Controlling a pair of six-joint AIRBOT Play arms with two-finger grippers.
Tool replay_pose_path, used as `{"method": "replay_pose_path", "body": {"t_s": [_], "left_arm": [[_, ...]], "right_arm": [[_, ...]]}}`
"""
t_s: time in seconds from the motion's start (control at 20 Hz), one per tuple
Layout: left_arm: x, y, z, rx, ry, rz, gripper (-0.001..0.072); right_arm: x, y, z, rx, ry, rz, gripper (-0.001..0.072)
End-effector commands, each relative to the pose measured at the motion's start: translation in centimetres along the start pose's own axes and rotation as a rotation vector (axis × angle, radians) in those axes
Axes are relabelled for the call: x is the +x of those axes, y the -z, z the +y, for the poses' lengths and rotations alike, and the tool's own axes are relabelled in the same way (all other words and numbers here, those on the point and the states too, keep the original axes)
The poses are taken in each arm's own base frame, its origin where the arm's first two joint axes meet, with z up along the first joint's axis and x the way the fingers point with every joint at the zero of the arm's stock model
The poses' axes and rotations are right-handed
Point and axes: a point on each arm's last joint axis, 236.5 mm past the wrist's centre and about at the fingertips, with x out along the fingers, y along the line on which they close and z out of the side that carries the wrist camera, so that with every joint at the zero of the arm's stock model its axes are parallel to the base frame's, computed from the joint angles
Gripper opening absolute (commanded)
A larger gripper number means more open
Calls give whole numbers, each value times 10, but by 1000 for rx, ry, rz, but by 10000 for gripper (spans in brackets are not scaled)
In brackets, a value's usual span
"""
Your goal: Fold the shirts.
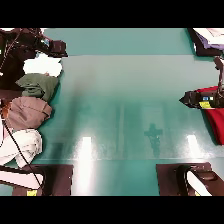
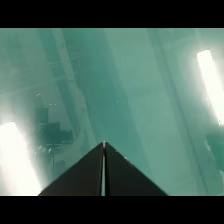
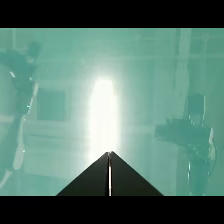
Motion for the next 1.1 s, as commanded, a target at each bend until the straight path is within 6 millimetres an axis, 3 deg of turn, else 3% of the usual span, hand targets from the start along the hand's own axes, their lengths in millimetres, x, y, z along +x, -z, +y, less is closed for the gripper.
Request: {"method": "replay_pose_path", "body": {"t_s": [0.0, 0.7, 0.75, 0.8, 0.85, 0.95, 1.05], "left_arm": [[0, 0, 0, 1, 0, 0, 31], [0, -5, -5, -6, 22, -20, 31], [1, -14, 5, 5, -17, -61, 73], [2, -21, 23, 15, -92, -87, 385], [2, -26, 51, -9, -204, -108, 609], [4, -21, 108, -51, -407, -97, 612], [20, -11, 153, -67, -497, -64, 612]], "right_arm": [[0, -3, 1, -2, -3, -12, 20], [0, -3, 2, -3, -3, -15, 20], [0, -3, 2, -2, -4, -15, 20], [0, -3, 2, -2, -4, -14, 20], [0, -3, 2, -2, -4, -14, 20], [0, -3, 2, 14, -4, -12, 20], [0, -1, 2, 30, -4, -6, 20]]}}
